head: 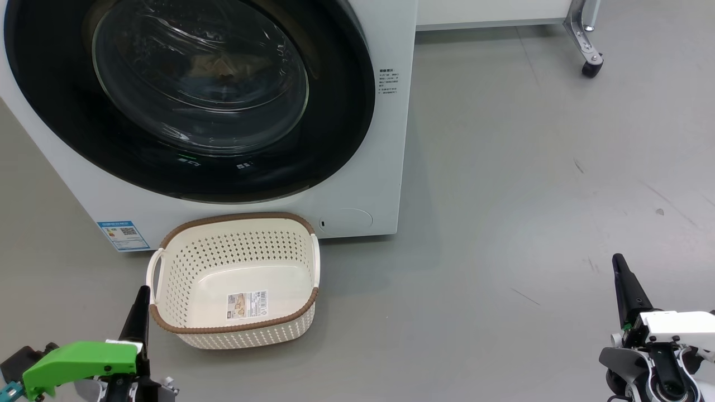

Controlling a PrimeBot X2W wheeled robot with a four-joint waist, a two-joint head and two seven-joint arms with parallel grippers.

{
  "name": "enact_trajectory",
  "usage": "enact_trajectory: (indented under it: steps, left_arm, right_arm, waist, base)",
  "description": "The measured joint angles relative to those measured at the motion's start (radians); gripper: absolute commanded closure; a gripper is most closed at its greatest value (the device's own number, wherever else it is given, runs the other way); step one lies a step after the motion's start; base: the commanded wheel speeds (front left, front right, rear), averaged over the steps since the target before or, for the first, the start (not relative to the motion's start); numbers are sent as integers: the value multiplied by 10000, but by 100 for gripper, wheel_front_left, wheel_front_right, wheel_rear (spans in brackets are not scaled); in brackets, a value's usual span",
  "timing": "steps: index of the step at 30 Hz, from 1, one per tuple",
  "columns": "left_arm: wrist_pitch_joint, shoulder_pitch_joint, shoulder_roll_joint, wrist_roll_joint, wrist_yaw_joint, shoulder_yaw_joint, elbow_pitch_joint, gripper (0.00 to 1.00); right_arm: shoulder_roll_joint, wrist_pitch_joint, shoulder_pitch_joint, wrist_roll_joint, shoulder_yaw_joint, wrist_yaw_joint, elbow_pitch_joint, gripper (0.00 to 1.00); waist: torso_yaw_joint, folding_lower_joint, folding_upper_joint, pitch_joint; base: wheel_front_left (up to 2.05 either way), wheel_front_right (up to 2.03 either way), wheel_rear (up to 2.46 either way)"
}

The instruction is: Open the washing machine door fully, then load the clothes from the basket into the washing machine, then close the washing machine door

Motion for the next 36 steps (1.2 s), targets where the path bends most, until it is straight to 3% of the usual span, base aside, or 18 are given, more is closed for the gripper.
enact_trajectory:
  steps: [10,36]
  left_arm:
    - [278,-176,33,-1352,0,8,138,100]
    - [307,-257,36,-1377,0,19,188,100]
  right_arm:
    - [174,357,-11,1202,-326,31,-21,100]
    - [176,370,-38,1246,-345,81,-44,100]
  waist:
    - [2,0,0,-23]
    - [3,0,0,-22]
  base:
    - [0,0,0]
    - [0,0,0]
